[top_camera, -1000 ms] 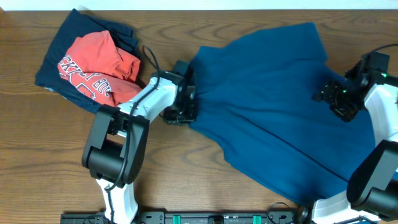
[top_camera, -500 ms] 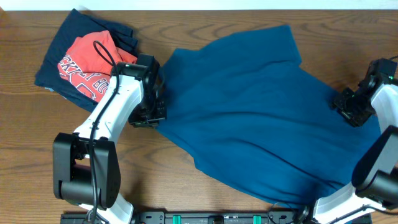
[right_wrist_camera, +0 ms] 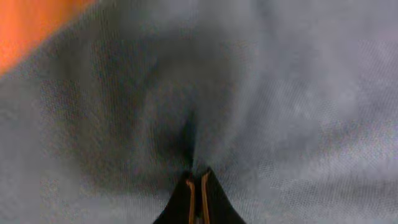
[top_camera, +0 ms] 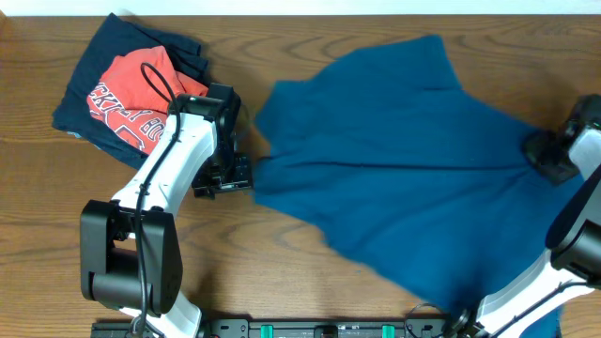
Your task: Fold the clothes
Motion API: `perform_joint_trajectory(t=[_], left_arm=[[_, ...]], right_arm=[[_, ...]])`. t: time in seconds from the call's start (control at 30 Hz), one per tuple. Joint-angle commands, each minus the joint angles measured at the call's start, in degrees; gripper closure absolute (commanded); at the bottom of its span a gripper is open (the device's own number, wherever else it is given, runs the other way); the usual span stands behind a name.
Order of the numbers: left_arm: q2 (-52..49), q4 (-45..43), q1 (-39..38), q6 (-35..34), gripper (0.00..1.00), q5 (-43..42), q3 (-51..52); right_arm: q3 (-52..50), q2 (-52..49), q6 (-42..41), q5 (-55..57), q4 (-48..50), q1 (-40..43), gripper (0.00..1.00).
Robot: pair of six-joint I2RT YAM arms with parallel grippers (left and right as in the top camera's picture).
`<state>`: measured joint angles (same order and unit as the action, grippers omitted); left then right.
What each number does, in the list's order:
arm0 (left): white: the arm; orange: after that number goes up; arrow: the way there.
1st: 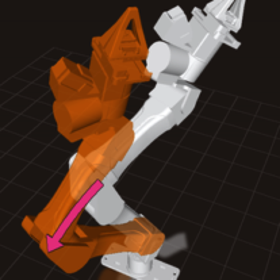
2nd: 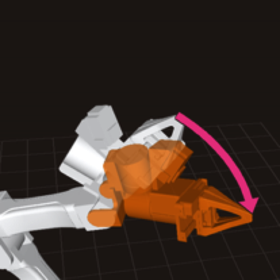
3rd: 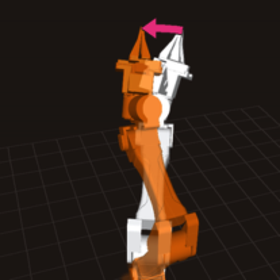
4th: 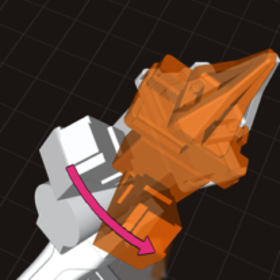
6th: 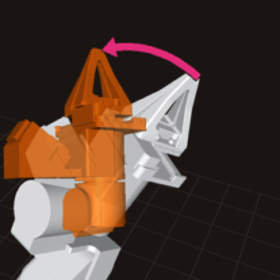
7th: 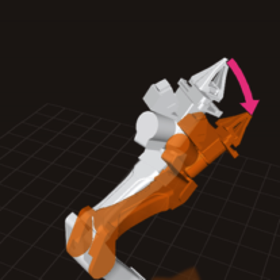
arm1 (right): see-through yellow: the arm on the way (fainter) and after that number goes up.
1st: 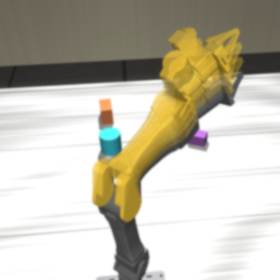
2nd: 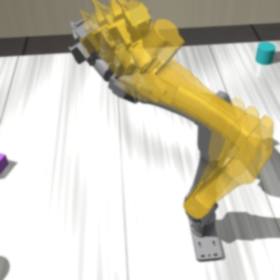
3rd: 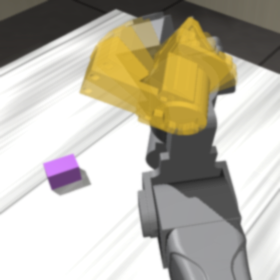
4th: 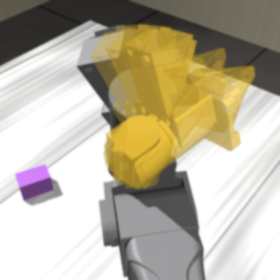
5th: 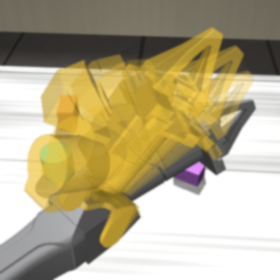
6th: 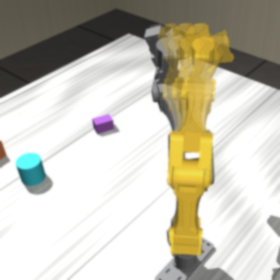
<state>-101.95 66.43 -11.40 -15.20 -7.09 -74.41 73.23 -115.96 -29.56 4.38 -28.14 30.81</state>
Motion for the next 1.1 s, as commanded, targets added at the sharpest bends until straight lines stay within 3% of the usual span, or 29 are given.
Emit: perform_joint_trajectory(t=[0.0,0.13,0.23,0.37,0.53,0.73,0.93,1.07], left_arm=[[0.2,-0.4,0.2,-0.1,0.34,0.3,-0.8],[0.2,-2.4,0.2,-0.1,0.33,-1.8,-0.8],[0.2,-5.6,0.1,0.5,0.30,-6.4,-0.8],[0.2,-10.5,-1.0,1.6,0.32,-12.9,-0.8],[0.1,-12.1,-6.3,3.6,0.38,-17.4,-0.8],[-0.1,-13.8,-17.2,3.3,0.43,-16.2,1.6],[-2.0,-17.4,-25.1,-8.7,0.41,-11.8,3.3],[-3.7,-22.5,-27.9,-18.6,0.29,-11.9,4.8]], right_arm=[[-1.0,-5.6,3.0,1.9,5.2,4.3,0.99],[3.0,-5.5,10.7,-11.9,10.7,6.6,0.98],[7.8,-5.0,13.3,-20.9,8.9,7.2,0.75],[13.0,-1.8,14.3,-31.1,3.9,7.2,0.67],[15.7,6.2,14.1,-40.8,-2.8,7.3,0.62],[15.7,16.5,12.3,-40.4,-9.6,4.3,0.61],[15.7,20.5,8.8,-40.5,-15.9,1.3,0.61],[15.6,20.5,9.3,-40.4,-20.0,-0.5,0.60]])
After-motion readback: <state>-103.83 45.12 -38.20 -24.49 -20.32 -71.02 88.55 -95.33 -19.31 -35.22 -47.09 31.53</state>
